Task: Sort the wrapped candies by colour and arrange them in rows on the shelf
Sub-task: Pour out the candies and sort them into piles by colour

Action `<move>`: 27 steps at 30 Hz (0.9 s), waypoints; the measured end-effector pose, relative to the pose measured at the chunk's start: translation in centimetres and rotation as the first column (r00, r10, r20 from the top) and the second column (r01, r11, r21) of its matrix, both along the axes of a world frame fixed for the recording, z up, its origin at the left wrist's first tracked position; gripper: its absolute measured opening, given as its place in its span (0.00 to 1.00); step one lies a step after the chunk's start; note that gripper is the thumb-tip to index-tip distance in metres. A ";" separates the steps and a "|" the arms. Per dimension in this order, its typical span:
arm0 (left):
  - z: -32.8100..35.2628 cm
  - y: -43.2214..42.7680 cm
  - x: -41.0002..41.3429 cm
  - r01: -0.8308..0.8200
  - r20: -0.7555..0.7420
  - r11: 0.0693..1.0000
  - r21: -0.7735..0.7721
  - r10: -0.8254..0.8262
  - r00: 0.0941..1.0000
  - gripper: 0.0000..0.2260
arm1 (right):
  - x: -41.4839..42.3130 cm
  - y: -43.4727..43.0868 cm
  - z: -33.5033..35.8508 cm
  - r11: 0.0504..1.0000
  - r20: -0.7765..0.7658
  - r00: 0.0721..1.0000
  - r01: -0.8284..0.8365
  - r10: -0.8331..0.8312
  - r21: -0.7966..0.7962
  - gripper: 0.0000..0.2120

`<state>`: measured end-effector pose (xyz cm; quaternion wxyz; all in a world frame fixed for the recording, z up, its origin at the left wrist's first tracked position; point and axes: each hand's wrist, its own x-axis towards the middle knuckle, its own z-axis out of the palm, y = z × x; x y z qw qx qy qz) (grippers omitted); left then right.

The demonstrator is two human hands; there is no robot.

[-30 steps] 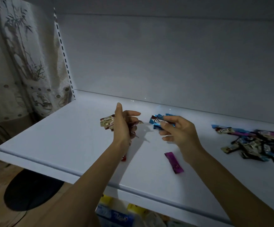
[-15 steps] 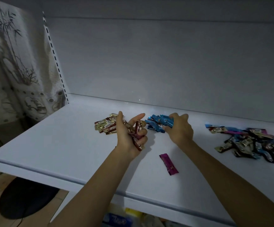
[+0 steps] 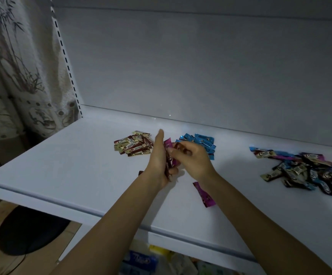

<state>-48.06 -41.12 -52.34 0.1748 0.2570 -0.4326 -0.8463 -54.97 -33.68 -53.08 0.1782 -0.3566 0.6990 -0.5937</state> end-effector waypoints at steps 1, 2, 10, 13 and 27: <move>0.3 0.0 0.2 0.029 0.009 0.997 -0.075 -0.028 1.000 0.24 | 0.0 -0.1 0.5 1.000 0.061 0.998 0.024 -0.024 -0.007 0.03; 0.4 -0.1 0.4 0.046 0.016 0.987 -0.155 -0.044 0.999 0.21 | 0.0 -0.3 0.9 0.998 0.114 0.992 0.055 -0.053 -0.007 0.05; 0.1 -3.6 3.3 -0.092 0.003 0.869 -0.486 0.107 0.994 0.09 | 1.1 -3.0 1.6 0.998 0.247 0.967 0.067 -0.060 -0.021 0.05; -0.6 -5.7 5.0 -0.164 -0.008 0.724 -0.669 0.214 0.977 0.12 | 1.8 -4.7 1.0 0.998 0.311 0.950 0.033 -0.013 -0.058 0.02; -4.4 -8.8 8.9 -0.452 -0.169 0.598 -0.662 0.468 0.867 0.06 | -0.4 -12.0 -0.2 0.979 0.457 0.867 0.191 -0.200 0.066 0.10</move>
